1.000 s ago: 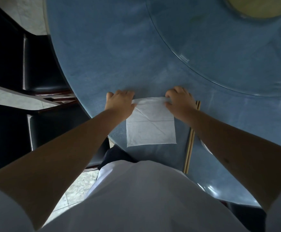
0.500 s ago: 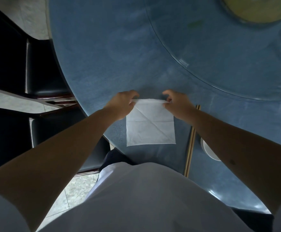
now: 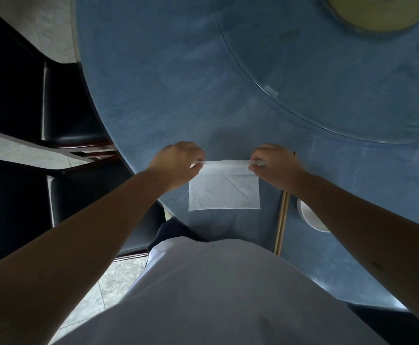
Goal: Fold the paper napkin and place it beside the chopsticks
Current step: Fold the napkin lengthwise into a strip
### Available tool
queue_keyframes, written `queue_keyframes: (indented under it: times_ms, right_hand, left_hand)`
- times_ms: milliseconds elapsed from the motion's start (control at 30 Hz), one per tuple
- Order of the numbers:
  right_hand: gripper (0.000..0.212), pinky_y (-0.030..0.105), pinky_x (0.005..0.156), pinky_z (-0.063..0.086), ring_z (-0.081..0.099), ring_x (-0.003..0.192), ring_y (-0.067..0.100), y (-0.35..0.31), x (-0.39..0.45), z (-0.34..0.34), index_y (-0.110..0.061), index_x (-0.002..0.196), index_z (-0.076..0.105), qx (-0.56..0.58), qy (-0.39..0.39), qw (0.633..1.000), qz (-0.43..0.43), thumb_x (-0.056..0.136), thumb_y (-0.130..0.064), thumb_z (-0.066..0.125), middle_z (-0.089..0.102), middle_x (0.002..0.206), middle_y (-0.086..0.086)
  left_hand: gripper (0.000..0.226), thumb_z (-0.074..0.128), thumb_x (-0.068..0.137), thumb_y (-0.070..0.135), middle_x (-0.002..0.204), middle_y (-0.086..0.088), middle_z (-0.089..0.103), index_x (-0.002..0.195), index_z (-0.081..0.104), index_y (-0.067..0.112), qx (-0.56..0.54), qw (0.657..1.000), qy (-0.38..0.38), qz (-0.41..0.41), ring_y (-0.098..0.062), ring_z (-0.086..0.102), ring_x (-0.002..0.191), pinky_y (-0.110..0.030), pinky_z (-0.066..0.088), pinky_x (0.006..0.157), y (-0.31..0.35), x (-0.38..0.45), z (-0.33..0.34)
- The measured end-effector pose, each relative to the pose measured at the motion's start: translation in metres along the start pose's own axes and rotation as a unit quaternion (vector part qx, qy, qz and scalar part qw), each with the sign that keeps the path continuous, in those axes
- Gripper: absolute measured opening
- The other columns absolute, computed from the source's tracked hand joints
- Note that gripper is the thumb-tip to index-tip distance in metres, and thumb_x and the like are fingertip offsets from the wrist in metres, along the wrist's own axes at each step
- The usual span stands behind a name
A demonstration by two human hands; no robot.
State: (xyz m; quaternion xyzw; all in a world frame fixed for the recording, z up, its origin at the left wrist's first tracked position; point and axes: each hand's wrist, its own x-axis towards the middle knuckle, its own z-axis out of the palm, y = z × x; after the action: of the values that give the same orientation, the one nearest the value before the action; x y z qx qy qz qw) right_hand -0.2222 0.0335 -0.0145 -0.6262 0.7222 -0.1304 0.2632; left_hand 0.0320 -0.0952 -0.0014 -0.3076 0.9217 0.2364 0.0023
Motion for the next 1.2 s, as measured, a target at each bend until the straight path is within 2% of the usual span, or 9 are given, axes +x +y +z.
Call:
queue_keyframes:
  times_ms: [133, 300, 400, 533, 733, 900, 1000, 1100, 1200]
  right_hand:
    - [0.007, 0.033, 0.077, 0.045, 0.054, 0.093, 0.02, -0.004, -0.02, 0.005, -0.019, 0.085, 0.064, -0.021, -0.005, 0.999, -0.032, 0.082, -0.025, 0.065, 0.062, 0.094, -0.002]
    - [0.011, 0.034, 0.081, 0.048, 0.054, 0.102, 0.02, -0.01, -0.044, 0.012, -0.017, 0.091, 0.067, -0.04, -0.016, 0.998, -0.039, 0.085, -0.025, 0.062, 0.062, 0.109, -0.003]
    - [0.009, 0.036, 0.08, 0.049, 0.056, 0.102, 0.023, -0.011, -0.053, 0.016, -0.015, 0.089, 0.069, -0.045, 0.0, 0.998, -0.039, 0.084, -0.021, 0.065, 0.064, 0.109, -0.002]
    - [0.01, 0.04, 0.083, 0.05, 0.055, 0.103, 0.026, -0.009, -0.062, 0.022, -0.014, 0.09, 0.07, -0.051, -0.022, 0.998, -0.031, 0.084, -0.019, 0.063, 0.064, 0.112, 0.001]
    - [0.013, 0.034, 0.081, 0.045, 0.053, 0.102, 0.026, -0.007, -0.071, 0.027, -0.016, 0.088, 0.069, -0.093, -0.057, 0.993, -0.035, 0.085, -0.019, 0.056, 0.062, 0.112, 0.001]
    - [0.026, 0.039, 0.091, 0.042, 0.05, 0.111, 0.025, -0.011, -0.071, 0.027, -0.021, 0.103, 0.067, -0.201, -0.109, 0.97, -0.086, 0.082, -0.03, 0.057, 0.058, 0.123, 0.001]
    - [0.039, 0.041, 0.091, 0.041, 0.05, 0.112, 0.023, -0.014, -0.07, 0.026, -0.023, 0.108, 0.066, -0.245, -0.127, 0.957, -0.09, 0.077, -0.044, 0.054, 0.058, 0.123, 0.0]
    - [0.043, 0.041, 0.091, 0.04, 0.051, 0.109, 0.023, -0.017, -0.066, 0.026, -0.023, 0.109, 0.063, -0.227, -0.098, 0.968, -0.05, 0.08, -0.051, 0.047, 0.06, 0.118, 0.0]
    - [0.036, 0.041, 0.091, 0.04, 0.052, 0.109, 0.027, -0.027, -0.059, 0.036, -0.019, 0.109, 0.059, -0.19, -0.04, 0.981, -0.009, 0.084, -0.043, 0.049, 0.061, 0.115, 0.003]
  left_hand:
    - [0.006, 0.06, 0.086, 0.018, 0.09, 0.003, 0.064, 0.083, 0.065, 0.016, 0.039, 0.998, -0.019, 0.048, -0.02, 0.057, 0.085, -0.035, 0.044, 0.073, 0.007, -0.019, 0.005]
    - [0.004, 0.063, 0.083, 0.014, 0.089, -0.001, 0.064, 0.08, 0.066, 0.013, 0.045, 0.997, -0.015, 0.064, -0.024, 0.058, 0.085, -0.036, 0.042, 0.073, 0.015, -0.044, 0.016]
    - [0.005, 0.061, 0.084, 0.015, 0.093, -0.001, 0.065, 0.083, 0.066, 0.014, 0.047, 0.997, -0.027, 0.058, -0.025, 0.057, 0.089, -0.037, 0.041, 0.076, 0.019, -0.054, 0.022]
    - [0.012, 0.056, 0.087, 0.016, 0.099, -0.001, 0.065, 0.088, 0.068, 0.015, 0.06, 0.995, -0.056, 0.047, -0.025, 0.056, 0.094, -0.038, 0.041, 0.081, 0.025, -0.062, 0.03]
    - [0.018, 0.051, 0.091, 0.023, 0.107, 0.002, 0.062, 0.099, 0.066, 0.021, 0.096, 0.99, -0.087, 0.047, -0.021, 0.054, 0.101, -0.036, 0.041, 0.084, 0.024, -0.072, 0.036]
    - [0.023, 0.052, 0.092, 0.026, 0.121, 0.003, 0.06, 0.11, 0.066, 0.023, 0.127, 0.986, -0.1, 0.029, -0.021, 0.052, 0.111, -0.035, 0.036, 0.089, 0.017, -0.076, 0.037]
    - [0.034, 0.053, 0.088, 0.043, 0.127, 0.0, 0.057, 0.113, 0.064, 0.023, 0.139, 0.985, -0.1, 0.023, -0.022, 0.049, 0.118, -0.04, 0.037, 0.096, 0.018, -0.079, 0.033]
    - [0.047, 0.051, 0.088, 0.049, 0.133, -0.002, 0.053, 0.124, 0.058, 0.02, 0.132, 0.989, -0.068, 0.006, -0.024, 0.044, 0.125, -0.042, 0.034, 0.101, 0.024, -0.079, 0.033]
    - [0.052, 0.05, 0.093, 0.041, 0.146, -0.008, 0.044, 0.137, 0.047, 0.014, 0.097, 0.994, -0.042, -0.002, -0.027, 0.036, 0.135, -0.043, 0.029, 0.106, 0.038, -0.071, 0.044]
